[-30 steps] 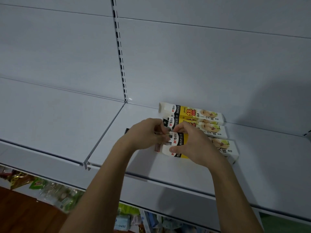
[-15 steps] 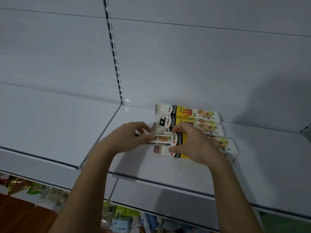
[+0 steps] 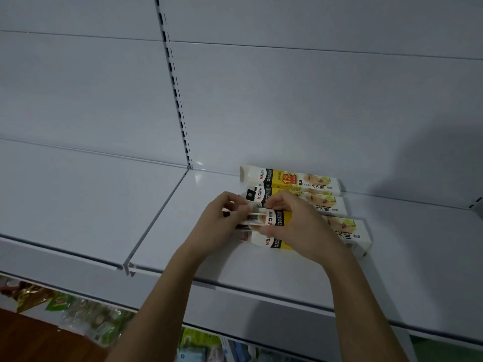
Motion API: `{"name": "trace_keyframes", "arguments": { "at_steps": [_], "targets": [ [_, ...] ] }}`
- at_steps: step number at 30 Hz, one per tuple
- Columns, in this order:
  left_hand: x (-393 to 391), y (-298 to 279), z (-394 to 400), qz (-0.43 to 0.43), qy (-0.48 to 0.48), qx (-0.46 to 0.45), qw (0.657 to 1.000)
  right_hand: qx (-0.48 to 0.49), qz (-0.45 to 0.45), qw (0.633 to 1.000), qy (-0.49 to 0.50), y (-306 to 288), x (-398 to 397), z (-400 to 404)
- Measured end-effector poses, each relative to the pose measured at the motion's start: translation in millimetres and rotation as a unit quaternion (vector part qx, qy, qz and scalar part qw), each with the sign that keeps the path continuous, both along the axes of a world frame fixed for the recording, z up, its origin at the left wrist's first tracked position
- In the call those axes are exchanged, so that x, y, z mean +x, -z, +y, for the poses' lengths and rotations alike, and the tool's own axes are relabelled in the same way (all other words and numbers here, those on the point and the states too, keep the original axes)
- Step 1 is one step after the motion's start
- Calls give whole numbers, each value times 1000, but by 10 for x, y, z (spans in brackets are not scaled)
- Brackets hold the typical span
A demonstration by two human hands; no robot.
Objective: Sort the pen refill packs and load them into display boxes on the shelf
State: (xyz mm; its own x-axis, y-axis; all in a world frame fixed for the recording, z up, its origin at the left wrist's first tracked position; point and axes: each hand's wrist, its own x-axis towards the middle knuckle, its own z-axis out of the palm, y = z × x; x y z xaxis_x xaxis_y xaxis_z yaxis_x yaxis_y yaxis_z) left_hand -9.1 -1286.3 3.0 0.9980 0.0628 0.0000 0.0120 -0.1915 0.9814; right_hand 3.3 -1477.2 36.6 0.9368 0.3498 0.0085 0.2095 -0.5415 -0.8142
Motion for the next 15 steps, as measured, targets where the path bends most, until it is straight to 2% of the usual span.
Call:
{"name": "trace_keyframes", "arguments": {
  "at_steps": [3, 6, 8, 11, 13, 15],
  "targets": [
    [-70, -7, 140, 25, -62, -3, 998, 87, -43, 994, 59, 4, -1, -117],
    [-76, -24, 194, 61, -69, 78, 993, 129, -130, 962, 201, 110, 75, -369],
    [-35, -11, 106, 59, -71, 92, 991, 121, -149, 934, 301, 212, 125, -497],
    [48, -17, -22, 43, -75, 76, 993, 56, -133, 908, 394, 260, 163, -599],
    [77, -30, -59, 42, -72, 89, 992, 31, -101, 910, 402, 248, 177, -692],
    [94, -49, -94, 40, -61, 102, 992, 59, -41, 919, 387, 291, 189, -799]
  ]
}}
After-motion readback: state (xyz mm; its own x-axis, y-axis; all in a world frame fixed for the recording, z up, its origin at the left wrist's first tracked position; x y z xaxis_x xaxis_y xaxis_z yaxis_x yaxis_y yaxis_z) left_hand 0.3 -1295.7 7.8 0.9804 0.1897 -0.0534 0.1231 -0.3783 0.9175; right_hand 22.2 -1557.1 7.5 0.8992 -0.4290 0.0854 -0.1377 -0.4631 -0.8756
